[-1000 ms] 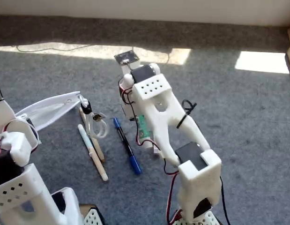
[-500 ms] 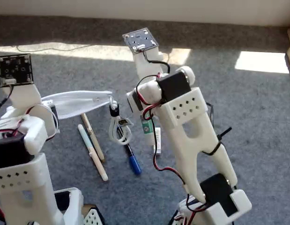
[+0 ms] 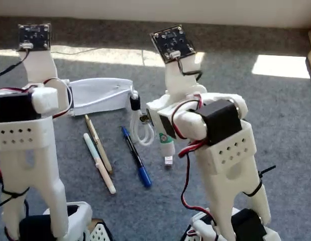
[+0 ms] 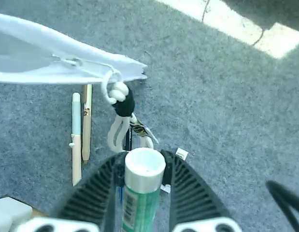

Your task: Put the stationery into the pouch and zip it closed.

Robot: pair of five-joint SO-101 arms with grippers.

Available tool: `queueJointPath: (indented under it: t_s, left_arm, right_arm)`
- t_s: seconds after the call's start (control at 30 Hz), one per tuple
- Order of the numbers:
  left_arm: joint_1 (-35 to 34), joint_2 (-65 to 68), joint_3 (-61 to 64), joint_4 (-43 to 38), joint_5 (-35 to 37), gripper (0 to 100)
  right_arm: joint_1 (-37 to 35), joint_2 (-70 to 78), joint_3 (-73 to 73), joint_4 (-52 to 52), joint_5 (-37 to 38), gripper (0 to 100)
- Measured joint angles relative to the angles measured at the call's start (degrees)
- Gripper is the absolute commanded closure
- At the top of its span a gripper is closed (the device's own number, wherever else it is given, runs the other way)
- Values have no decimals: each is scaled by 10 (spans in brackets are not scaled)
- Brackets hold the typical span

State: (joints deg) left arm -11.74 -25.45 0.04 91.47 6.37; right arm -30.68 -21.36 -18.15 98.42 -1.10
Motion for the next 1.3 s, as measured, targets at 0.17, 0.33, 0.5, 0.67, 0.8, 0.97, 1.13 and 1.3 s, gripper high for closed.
queueJointPath:
  t_s: [0.17,0.33,0.5,0.67,0.8,0.97,1.13,1.3]
  left_arm:
    - [28,72,-79,28,14,992]
    - [30,125,-145,56,22,992]
    - [30,136,-156,58,22,992]
    - [30,136,-156,58,22,992]
    - [29,138,-156,58,22,992]
    - [23,139,-156,58,22,992]
    - [21,139,-156,58,22,992]
    - [21,139,-156,58,22,992]
  right_arm:
    - [0,-23,0,0,0,987]
    - [0,-24,0,-12,0,987]
    - [0,-24,0,-80,0,987]
    - [-20,-24,0,-151,0,987]
    - [-51,-24,0,-213,0,987]
    - [-84,-24,0,-291,0,987]
    - [-120,-24,0,-373,0,992]
    - [-132,-24,0,-442,0,993]
